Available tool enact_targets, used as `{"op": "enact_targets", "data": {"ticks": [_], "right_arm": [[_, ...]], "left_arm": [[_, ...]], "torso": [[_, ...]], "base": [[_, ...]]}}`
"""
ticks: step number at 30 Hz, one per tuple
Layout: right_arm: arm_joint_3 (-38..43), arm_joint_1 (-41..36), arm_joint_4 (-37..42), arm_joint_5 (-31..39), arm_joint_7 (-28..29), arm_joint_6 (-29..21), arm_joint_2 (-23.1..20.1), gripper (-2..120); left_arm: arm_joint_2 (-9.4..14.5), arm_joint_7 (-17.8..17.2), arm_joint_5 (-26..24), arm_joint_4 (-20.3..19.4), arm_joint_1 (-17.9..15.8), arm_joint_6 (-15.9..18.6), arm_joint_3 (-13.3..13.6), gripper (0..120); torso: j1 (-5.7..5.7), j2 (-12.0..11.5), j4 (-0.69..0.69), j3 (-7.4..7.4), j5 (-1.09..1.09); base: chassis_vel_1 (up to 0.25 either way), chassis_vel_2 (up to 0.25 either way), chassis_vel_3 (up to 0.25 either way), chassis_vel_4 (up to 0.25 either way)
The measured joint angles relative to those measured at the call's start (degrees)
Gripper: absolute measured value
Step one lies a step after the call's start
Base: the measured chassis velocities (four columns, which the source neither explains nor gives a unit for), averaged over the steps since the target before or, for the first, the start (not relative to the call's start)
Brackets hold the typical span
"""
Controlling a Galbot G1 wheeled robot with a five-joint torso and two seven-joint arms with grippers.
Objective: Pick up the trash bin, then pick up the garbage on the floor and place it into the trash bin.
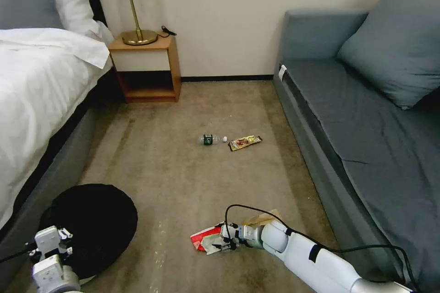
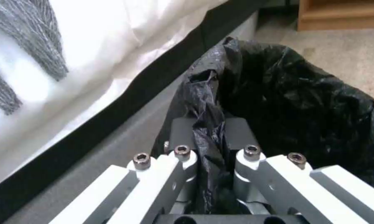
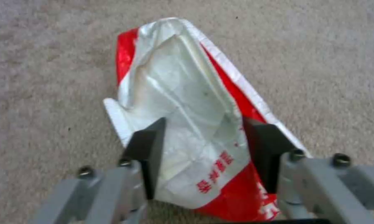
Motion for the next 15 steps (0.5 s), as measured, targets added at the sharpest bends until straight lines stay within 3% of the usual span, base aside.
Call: {"op": "enact_targets", "data": {"ticks": [13,15], "right_arm": [[1.53,-0.48,0.18,1.33,-1.96,1.94,-0.31,1],[1.77,-0.55,0.18,1.47,-2.01,2.03,-0.26,0]], "left_arm": [[1.87,0.2,-3.86,-0.47,-0.89,0.57,-1.76,7],[1.99,0.21,-4.06,-0.48,-0.93,0.64,-1.89,7]], "torso": [[0.0,0.0,0.0,0.0,-0.01],[0.0,0.0,0.0,0.0,-0.01]], "base": [[0.0,0.0,0.0,0.0],[0.0,0.0,0.0,0.0]]}}
